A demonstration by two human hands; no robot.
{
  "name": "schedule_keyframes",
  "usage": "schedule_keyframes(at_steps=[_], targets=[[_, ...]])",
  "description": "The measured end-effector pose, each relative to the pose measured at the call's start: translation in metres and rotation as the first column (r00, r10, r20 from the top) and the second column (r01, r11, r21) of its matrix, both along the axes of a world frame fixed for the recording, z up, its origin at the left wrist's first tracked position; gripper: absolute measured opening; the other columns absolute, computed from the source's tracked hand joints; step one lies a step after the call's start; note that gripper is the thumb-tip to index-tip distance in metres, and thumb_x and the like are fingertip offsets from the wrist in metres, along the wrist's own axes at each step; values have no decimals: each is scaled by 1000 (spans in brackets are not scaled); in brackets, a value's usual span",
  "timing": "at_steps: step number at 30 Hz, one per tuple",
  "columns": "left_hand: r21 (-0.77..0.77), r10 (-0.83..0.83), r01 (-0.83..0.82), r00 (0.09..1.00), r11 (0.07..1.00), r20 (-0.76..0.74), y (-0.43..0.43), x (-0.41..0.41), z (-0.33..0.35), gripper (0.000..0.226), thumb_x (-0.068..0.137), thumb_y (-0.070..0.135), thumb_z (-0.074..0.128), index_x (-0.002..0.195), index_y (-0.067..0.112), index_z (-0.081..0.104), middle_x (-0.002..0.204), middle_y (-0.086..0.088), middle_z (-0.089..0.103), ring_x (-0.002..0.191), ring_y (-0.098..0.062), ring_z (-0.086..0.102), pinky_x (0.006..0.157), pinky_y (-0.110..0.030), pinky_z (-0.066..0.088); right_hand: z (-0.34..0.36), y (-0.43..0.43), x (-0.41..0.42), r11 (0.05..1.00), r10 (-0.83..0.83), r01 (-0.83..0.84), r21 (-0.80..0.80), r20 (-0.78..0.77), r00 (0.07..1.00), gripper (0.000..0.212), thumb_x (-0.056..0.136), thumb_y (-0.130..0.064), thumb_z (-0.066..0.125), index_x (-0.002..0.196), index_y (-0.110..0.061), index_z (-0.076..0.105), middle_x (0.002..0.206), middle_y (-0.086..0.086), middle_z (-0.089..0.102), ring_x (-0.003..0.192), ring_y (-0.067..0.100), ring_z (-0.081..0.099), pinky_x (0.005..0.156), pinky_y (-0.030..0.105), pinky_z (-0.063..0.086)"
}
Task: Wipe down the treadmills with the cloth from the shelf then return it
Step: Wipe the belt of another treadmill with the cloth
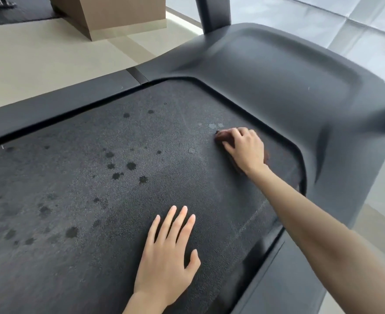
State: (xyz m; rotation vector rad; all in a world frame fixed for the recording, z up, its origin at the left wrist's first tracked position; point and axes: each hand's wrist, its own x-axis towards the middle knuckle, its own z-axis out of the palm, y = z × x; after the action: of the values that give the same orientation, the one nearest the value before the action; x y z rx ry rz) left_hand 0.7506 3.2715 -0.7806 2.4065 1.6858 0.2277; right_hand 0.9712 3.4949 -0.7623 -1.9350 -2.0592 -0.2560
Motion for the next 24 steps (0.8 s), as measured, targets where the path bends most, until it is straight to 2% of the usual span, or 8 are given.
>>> schedule_keyframes(at_steps=[3,5,7,9,13,18,21,24], targets=[[-26,12,-13,1000,1000,-18,-1,0,4,63,81,43,40,138,18,47,149,-1,37,139,-22,32,108,-44,23,-8,-44,-35,912,408,-409,29,47,912,32,80,-35,70,108,-20,67,104,7,65,88,29,61,73,36,51],[-31,13,-13,1000,999,-13,-1,0,4,63,81,44,41,138,18,48,148,0,38,138,-21,32,108,-44,23,-6,-44,-27,861,506,-508,5,73,859,33,79,-35,72,109,-23,67,105,5,66,89,27,62,71,36,52],[-23,9,-9,1000,1000,2,0,-1,2,63,80,43,41,137,18,48,148,0,38,138,-21,32,107,-44,24,0,-22,-1,932,362,-362,-1,59,930,31,82,-35,68,111,-24,66,107,7,65,96,30,61,76,39,51],[-8,11,-10,1000,1000,28,1,0,0,64,79,43,43,137,18,49,148,1,38,139,-21,32,107,-44,24,2,10,34,1000,16,-16,-8,60,998,31,87,-38,59,114,-23,63,112,10,62,103,34,55,83,41,47],[11,7,-7,998,1000,59,3,-1,-2,65,77,44,45,136,19,50,148,1,39,138,-21,33,107,-45,25,1,33,59,934,-350,350,-74,14,937,37,92,-40,52,119,-14,54,117,21,57,104,40,51,87,43,42],[2,9,-9,999,1000,39,0,-1,1,63,79,43,41,137,18,49,148,0,39,138,-21,32,108,-45,25,1,-39,32,998,54,-53,17,-47,997,32,85,-39,64,114,-25,64,106,8,64,91,33,58,77,37,47],[-3,19,-19,1000,1000,11,-1,0,3,63,80,44,38,138,18,48,148,0,38,139,-20,30,109,-45,24,-8,-100,37,916,393,-396,64,51,918,33,83,-41,62,111,-24,67,104,6,64,85,27,60,72,35,50],[-6,25,-25,1000,1000,2,-1,0,3,64,81,44,36,139,19,46,149,1,37,140,-19,28,110,-44,22,-3,-98,79,911,409,-412,-6,137,902,33,83,-39,64,111,-23,68,104,7,64,87,31,60,71,38,51]])
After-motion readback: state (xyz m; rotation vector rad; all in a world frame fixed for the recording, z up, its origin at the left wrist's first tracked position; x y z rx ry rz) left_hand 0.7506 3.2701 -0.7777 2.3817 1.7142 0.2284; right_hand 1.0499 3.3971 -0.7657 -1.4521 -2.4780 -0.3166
